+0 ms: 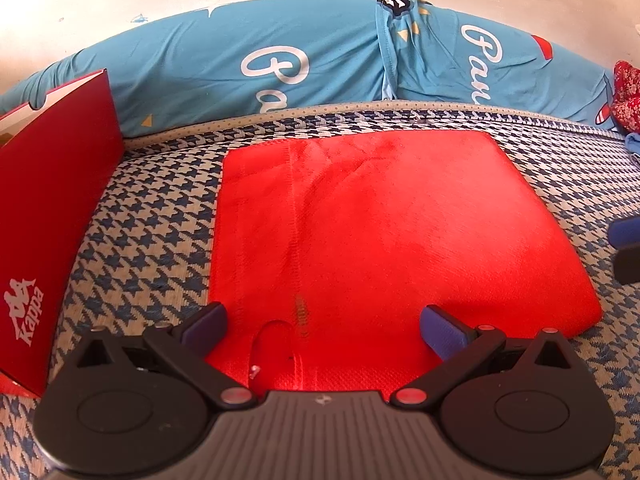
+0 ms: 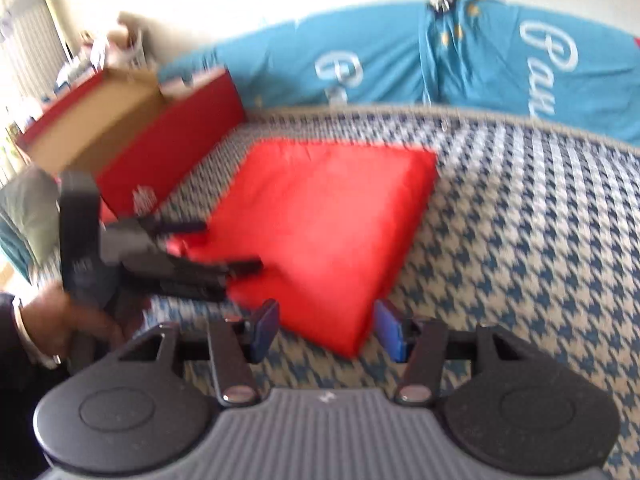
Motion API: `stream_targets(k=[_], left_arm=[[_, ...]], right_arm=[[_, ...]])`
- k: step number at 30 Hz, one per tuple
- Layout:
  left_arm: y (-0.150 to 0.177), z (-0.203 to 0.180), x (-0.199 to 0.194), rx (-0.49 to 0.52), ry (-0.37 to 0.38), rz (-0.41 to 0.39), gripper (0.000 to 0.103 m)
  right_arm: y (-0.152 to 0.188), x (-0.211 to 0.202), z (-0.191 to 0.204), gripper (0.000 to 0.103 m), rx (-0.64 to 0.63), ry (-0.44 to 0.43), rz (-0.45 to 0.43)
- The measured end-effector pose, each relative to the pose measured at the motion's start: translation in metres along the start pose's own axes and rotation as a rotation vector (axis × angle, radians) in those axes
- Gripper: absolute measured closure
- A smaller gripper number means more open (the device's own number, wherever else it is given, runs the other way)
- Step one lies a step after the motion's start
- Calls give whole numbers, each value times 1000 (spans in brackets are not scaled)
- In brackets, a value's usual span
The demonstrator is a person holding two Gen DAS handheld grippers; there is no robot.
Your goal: Fold shopping bag
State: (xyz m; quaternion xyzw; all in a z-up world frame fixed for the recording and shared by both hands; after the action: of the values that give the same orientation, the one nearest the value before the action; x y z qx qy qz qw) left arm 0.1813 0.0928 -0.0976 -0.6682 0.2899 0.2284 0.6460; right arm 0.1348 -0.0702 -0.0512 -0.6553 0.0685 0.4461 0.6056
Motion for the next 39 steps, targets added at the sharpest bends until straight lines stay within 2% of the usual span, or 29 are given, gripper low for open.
stream_targets(k=[1,3,4,10,30,37,39], left_arm=[[0,0,0,0,0,0,0],[0,-1,0,-1,-1,1,0],[0,-1,0,-1,-1,1,0],[0,2,0,-2,0,1,0],[-1,1,-2,6,-27,-8,0],[-8,-17,-10,21,45,-65,0],[-7,-21,-6,9,59,-50,0]], right_arm=[[-1,4,-1,63,-3,25,7],[-2,13,-5,81,-1,74,31],[-2,15,-7,82,3,82,36],[1,31,-8,86,-3,138,58],[-7,62,-13,88,-20,191,92],[-4,61,-11,87,-25,196,108],[-3,60,-10,86,-27,196,111]])
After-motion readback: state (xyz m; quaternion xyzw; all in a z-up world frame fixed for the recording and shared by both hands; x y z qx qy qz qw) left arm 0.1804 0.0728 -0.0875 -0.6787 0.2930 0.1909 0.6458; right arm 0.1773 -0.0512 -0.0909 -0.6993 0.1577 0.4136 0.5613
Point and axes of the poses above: each gripper's, at about its wrist camera, not at the fingertips, and x roughly the way its jaws point, z to its left, y to its underside, the point moved 6 cm from there along x, roughly the way its jaws point, and after that the axes turned 5 degrees about -x, right-handed, at the moved point
